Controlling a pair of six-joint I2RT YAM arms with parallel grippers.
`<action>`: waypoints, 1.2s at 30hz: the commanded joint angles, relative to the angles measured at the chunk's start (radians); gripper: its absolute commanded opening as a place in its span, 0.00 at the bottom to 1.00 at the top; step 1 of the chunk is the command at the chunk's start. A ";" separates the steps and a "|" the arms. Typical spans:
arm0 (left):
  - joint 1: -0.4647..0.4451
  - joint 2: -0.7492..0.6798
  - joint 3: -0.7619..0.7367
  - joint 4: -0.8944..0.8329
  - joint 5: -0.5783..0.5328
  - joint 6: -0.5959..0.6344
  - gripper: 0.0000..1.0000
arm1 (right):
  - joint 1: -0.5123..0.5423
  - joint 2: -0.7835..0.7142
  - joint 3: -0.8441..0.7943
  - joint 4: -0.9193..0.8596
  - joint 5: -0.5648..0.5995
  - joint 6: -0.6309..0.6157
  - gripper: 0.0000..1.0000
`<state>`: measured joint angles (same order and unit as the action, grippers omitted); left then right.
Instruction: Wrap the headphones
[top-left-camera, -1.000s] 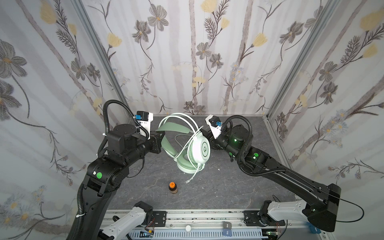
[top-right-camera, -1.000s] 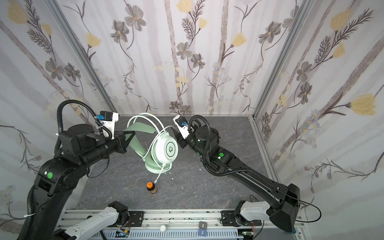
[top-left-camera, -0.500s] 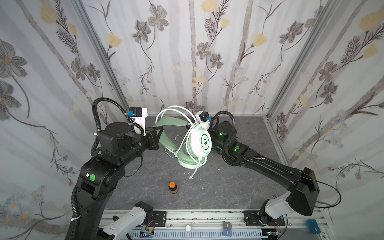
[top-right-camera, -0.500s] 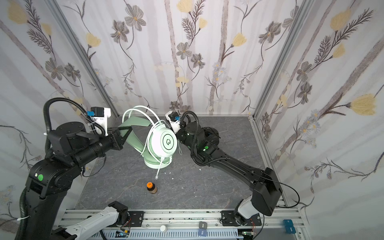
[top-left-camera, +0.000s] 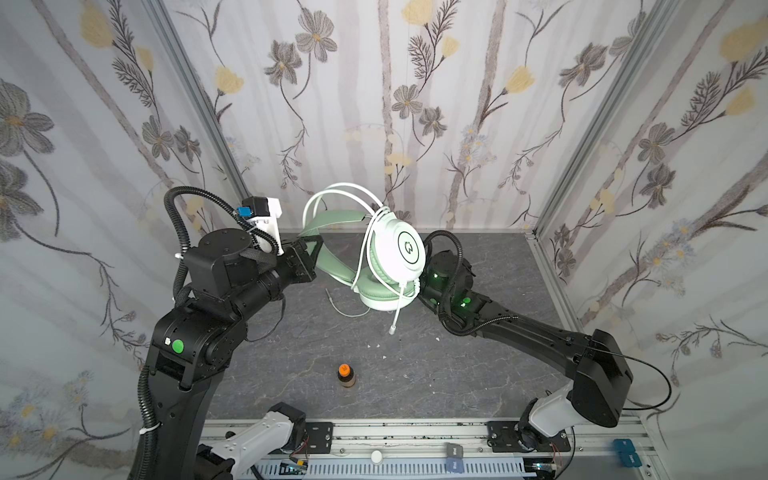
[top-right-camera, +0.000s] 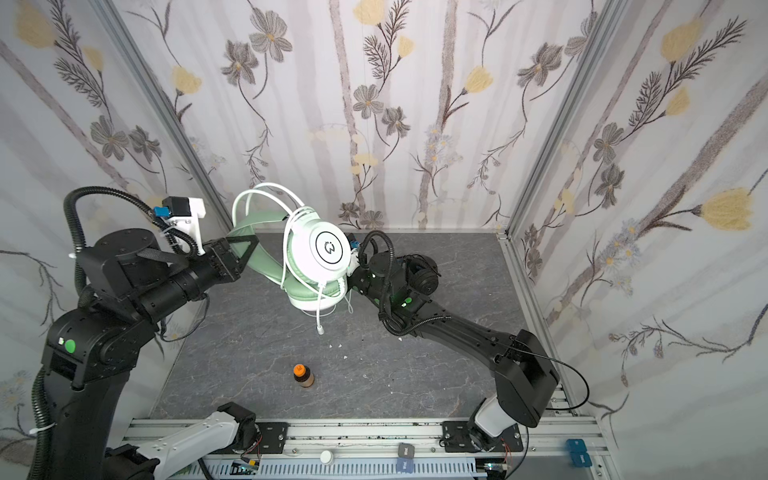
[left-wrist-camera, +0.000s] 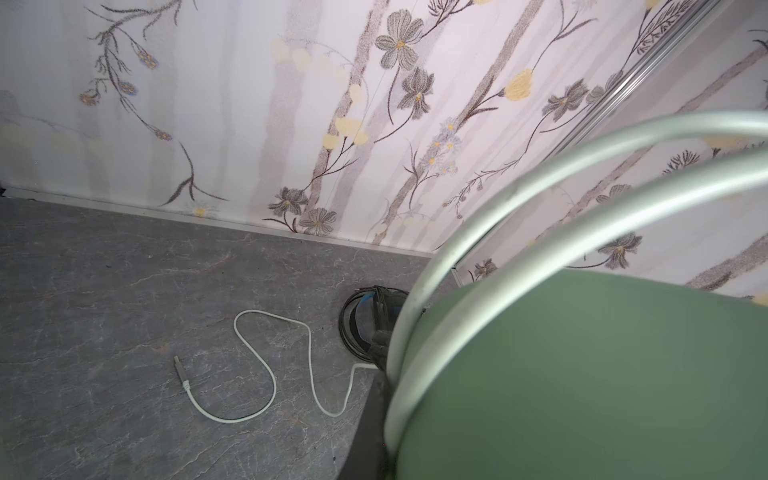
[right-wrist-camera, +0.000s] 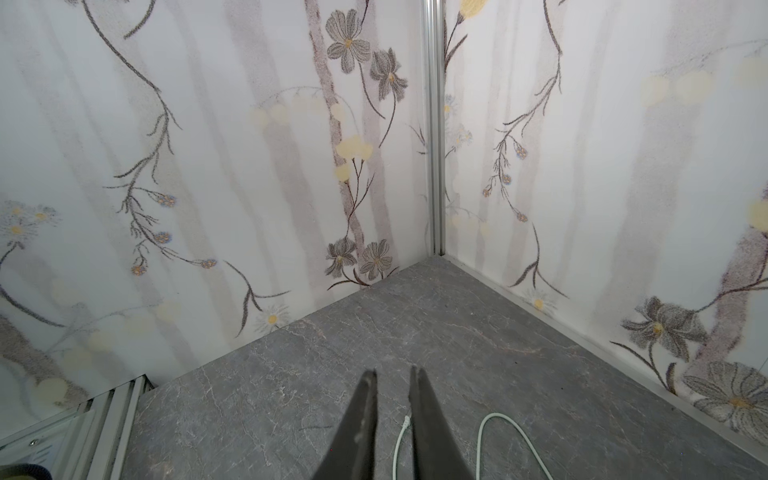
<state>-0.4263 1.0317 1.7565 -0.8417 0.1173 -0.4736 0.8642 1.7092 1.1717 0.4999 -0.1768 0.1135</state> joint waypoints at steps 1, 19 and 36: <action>0.004 -0.008 -0.026 0.112 0.011 -0.072 0.00 | -0.006 0.046 0.008 0.117 -0.024 0.055 0.27; 0.011 -0.029 -0.092 0.233 -0.056 -0.256 0.00 | -0.018 0.277 0.114 0.138 -0.148 0.115 0.11; 0.025 0.025 -0.127 0.355 -0.397 -0.428 0.00 | 0.200 0.105 0.032 -0.258 0.193 -0.003 0.00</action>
<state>-0.4053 1.0489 1.6302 -0.6228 -0.1719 -0.8223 1.0401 1.8359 1.2152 0.3511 -0.0704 0.1371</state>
